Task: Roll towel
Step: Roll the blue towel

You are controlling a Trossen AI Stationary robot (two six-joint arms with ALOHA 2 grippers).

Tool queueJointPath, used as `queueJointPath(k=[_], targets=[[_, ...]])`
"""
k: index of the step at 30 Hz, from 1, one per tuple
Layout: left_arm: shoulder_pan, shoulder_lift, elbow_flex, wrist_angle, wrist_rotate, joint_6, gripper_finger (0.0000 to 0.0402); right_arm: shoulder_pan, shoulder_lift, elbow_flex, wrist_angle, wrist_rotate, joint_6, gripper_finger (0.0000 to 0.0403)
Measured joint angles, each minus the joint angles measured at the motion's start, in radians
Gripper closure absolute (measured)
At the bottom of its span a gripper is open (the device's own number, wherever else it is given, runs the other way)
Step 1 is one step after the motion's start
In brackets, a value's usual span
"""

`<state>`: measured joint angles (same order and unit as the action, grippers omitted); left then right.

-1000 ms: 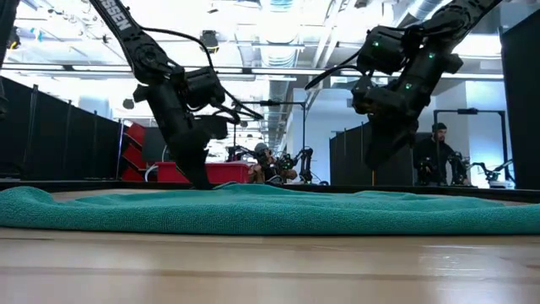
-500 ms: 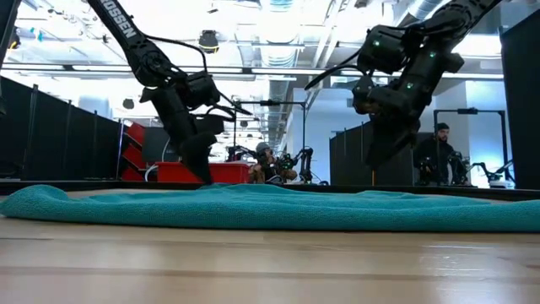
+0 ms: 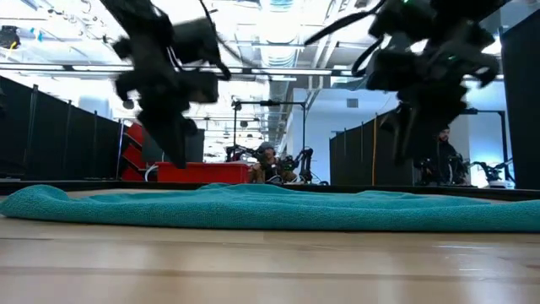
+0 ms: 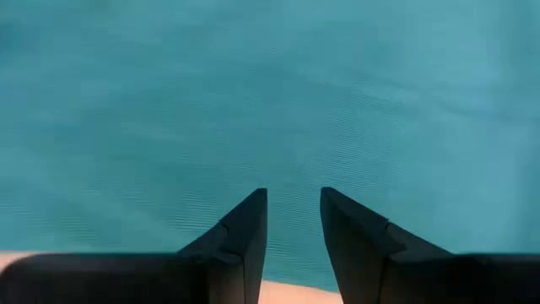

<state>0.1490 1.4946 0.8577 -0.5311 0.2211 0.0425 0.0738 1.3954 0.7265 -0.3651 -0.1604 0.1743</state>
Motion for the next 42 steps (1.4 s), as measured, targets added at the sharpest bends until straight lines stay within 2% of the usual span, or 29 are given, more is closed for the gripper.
queueJointPath(k=[4, 8, 13, 20, 28, 34, 38, 42], targets=[[-0.206, -0.030, 0.001, -0.014, -0.020, -0.139, 0.0304, 0.098, 0.000, 0.000, 0.010, 0.000, 0.003, 0.0284], [-0.360, -0.030, 0.047, -0.017, -0.058, -0.323, 0.0302, 0.162, 0.000, 0.000, 0.033, -0.003, 0.040, 0.0277], [-0.479, -0.014, 0.122, -0.068, -0.167, -0.455, 0.0294, 0.222, 0.000, 0.000, 0.046, -0.038, 0.069, 0.0239], [-0.606, 0.092, 0.135, -0.088, -0.208, -0.501, 0.0293, 0.335, 0.023, 0.003, 0.055, -0.023, 0.128, 0.0191], [-0.676, 0.200, 0.135, -0.086, -0.340, -0.442, 0.0293, 0.415, 0.224, 0.148, 0.018, 0.138, 0.234, 0.0202], [-0.692, 0.240, 0.134, -0.086, -0.349, -0.412, 0.0292, 0.426, 0.409, 0.274, -0.032, 0.150, 0.295, 0.0209], [-0.712, 0.242, 0.120, -0.065, -0.353, -0.423, 0.0292, 0.438, 0.468, 0.323, -0.041, 0.151, 0.386, 0.0209], [-0.734, 0.239, 0.103, -0.052, -0.368, -0.444, 0.0292, 0.447, 0.464, 0.330, -0.042, 0.205, 0.486, 0.0210]])
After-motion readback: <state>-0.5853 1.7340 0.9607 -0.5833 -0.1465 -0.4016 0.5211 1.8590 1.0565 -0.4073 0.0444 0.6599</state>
